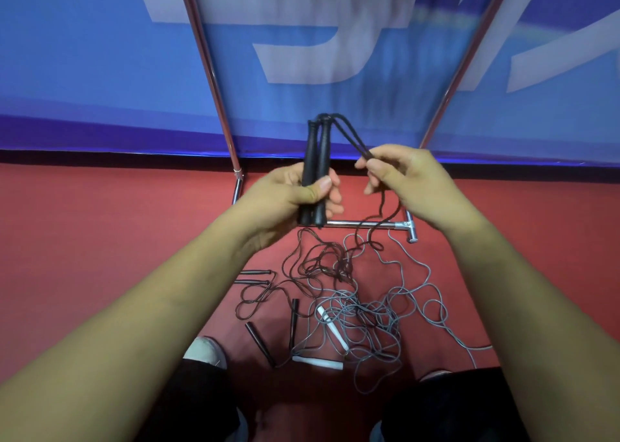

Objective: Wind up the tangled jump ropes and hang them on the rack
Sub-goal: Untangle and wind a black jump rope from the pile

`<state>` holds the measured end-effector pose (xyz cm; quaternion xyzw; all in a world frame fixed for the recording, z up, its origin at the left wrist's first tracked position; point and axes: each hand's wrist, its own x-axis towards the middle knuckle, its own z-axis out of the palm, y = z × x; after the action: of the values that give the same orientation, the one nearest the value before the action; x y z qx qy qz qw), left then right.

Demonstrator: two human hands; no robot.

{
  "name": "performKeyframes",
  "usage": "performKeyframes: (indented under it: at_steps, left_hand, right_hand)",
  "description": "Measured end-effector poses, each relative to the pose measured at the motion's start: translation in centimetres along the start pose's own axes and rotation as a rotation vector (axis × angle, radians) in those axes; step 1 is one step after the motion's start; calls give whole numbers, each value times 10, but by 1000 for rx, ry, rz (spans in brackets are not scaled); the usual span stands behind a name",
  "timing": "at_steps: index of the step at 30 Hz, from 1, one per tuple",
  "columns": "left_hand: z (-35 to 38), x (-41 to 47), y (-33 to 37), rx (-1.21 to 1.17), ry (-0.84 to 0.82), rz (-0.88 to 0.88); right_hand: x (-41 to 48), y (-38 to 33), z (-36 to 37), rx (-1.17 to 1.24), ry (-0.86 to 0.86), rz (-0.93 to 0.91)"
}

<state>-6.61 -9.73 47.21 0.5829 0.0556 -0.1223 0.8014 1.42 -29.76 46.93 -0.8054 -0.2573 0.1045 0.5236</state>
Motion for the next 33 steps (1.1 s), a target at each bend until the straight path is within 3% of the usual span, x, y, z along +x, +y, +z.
performKeyframes:
  at_steps: [4,9,18,29,33]
  left_hand:
    - [-13,5,9,-94,183,65]
    - [-18,11,8,-249,313,113]
    - [-21,12,11,-470,316,196]
    - [-24,16,11,-600,382,81]
    - [-23,15,11,-655,373,68]
  right_hand:
    - [0,3,9,29,-75,99]
    - [-5,-2,29,236,-194,131]
    - [-6,-5,56,228,-94,168]
    - [-11,-18,75,406,-79,223]
    - [-13,-18,74,353,-64,225]
